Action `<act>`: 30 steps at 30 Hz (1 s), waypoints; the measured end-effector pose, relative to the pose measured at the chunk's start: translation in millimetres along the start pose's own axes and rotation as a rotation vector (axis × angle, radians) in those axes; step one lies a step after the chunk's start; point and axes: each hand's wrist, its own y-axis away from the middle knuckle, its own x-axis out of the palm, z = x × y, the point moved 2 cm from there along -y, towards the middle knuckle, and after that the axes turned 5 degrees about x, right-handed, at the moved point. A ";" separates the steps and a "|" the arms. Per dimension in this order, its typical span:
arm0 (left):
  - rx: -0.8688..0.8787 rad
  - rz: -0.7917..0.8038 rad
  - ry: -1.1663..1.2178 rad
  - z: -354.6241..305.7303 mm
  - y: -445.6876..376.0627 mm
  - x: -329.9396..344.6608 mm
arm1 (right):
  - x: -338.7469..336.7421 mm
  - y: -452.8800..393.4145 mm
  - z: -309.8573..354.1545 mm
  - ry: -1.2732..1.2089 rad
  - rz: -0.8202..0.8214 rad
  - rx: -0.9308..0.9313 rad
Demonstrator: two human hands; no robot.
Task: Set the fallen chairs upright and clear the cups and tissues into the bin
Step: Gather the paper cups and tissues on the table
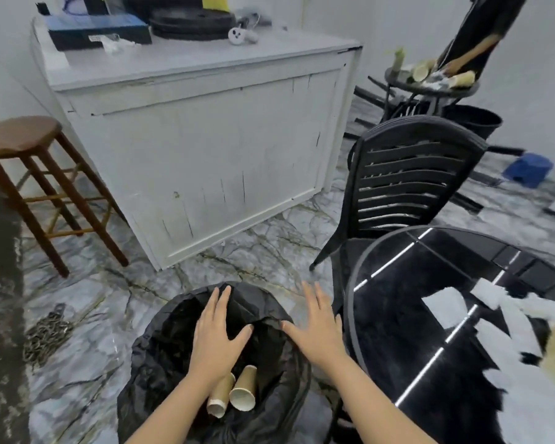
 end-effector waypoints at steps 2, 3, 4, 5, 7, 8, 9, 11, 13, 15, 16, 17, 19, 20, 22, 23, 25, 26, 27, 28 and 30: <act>0.059 0.042 -0.008 -21.3 -11.0 5.1 | -26.4 5.5 -8.6 -0.050 -0.075 0.023; 0.097 0.067 -0.015 -32.5 -16.1 9.5 | -39.8 8.8 -14.5 -0.063 -0.114 0.039; 0.139 0.092 -0.021 -44.4 -20.6 15.8 | -53.4 13.0 -21.9 -0.072 -0.152 0.058; 0.181 0.113 -0.026 -56.8 -24.6 23.4 | -66.8 17.7 -30.2 -0.080 -0.186 0.079; 0.243 0.155 -0.020 -83.1 -29.8 41.1 | -91.1 27.3 -51.4 -0.094 -0.248 0.122; 0.267 0.178 -0.012 -97.0 -31.9 51.4 | -102.8 31.8 -63.8 -0.097 -0.279 0.145; 0.291 0.203 0.001 -111.2 -34.1 62.7 | -115.4 36.4 -76.8 -0.100 -0.313 0.171; 0.342 0.247 0.027 -138.8 -38.4 85.9 | -139.8 45.9 -102.5 -0.105 -0.374 0.226; 0.392 0.279 0.030 -168.2 -41.7 109.1 | -164.9 55.2 -129.9 -0.118 -0.436 0.276; 0.446 0.300 0.036 -196.0 -44.1 130.6 | -188.5 62.5 -156.2 -0.118 -0.474 0.322; 0.469 0.313 0.045 -209.5 -44.6 141.0 | -199.4 65.9 -169.3 -0.105 -0.491 0.341; 0.495 0.329 0.051 -223.5 -45.0 153.2 | -211.1 69.9 -182.5 -0.092 -0.517 0.356; 0.529 0.365 0.070 -247.5 -44.4 175.9 | -231.8 77.3 -207.1 -0.103 -0.576 0.394; 0.542 0.382 0.086 -257.5 -43.8 186.5 | -240.3 80.5 -218.6 -0.113 -0.605 0.421; 0.567 0.419 0.101 -273.4 -42.7 205.3 | -252.9 85.4 -238.1 -0.090 -0.639 0.476; 0.579 0.435 0.099 -278.7 -42.9 214.4 | -256.9 86.5 -246.8 -0.074 -0.638 0.507; 0.591 0.465 0.085 -286.5 -44.1 230.4 | -262.7 87.4 -261.0 -0.083 -0.633 0.568; 0.596 0.478 0.077 -289.0 -45.7 237.7 | -264.3 86.9 -267.5 -0.090 -0.637 0.589; 0.602 0.495 0.065 -290.3 -47.9 245.3 | -265.5 86.0 -272.8 -0.087 -0.640 0.605; 0.615 0.518 0.045 -291.2 -50.5 252.6 | -266.0 84.4 -278.4 -0.075 -0.638 0.620; 0.664 0.568 -0.015 -291.8 -55.7 265.4 | -268.0 80.4 -286.8 -0.063 -0.630 0.653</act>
